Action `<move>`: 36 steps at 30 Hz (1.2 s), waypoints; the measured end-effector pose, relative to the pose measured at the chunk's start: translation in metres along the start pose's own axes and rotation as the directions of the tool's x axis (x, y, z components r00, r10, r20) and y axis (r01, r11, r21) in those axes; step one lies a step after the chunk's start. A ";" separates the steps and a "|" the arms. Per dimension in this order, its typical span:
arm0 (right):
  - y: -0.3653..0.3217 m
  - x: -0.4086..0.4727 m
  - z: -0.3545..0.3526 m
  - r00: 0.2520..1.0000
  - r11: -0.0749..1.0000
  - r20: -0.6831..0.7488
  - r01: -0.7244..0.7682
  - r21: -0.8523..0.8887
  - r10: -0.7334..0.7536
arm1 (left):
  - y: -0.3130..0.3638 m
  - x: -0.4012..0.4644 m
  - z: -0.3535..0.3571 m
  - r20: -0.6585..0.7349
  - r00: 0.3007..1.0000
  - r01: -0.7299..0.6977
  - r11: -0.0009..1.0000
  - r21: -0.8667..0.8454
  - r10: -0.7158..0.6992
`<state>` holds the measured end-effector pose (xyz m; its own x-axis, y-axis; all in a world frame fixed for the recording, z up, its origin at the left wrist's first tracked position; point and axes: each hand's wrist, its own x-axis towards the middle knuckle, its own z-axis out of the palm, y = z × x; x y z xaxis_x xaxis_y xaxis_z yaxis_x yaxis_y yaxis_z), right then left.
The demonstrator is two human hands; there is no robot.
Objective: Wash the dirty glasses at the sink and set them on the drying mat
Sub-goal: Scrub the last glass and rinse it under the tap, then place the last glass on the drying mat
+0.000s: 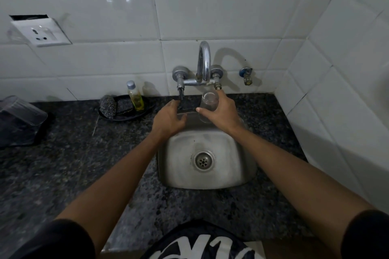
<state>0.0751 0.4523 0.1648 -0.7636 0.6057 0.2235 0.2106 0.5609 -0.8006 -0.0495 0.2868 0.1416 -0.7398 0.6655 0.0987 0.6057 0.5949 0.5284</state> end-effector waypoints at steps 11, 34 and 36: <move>0.000 0.003 0.022 0.997 0.999 0.082 0.007 0.052 -0.011 | -0.020 -0.017 -0.004 0.003 0.997 0.077 0.997 0.013 -0.077; -0.209 0.035 0.402 0.806 0.948 0.503 0.231 0.221 -0.313 | -0.399 -0.143 -0.123 -0.181 0.735 0.677 0.714 0.176 -0.653; -0.229 0.036 0.443 0.794 0.946 0.516 0.240 0.218 -0.321 | -0.431 -0.150 -0.131 -0.216 0.719 0.695 0.692 0.196 -0.661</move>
<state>-0.2710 0.0962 0.1100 -0.9891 0.0097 0.1470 -0.1172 0.5525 -0.8252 -0.2381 -0.1289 0.0092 -0.9953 -0.0117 -0.0962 -0.0373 0.9624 0.2689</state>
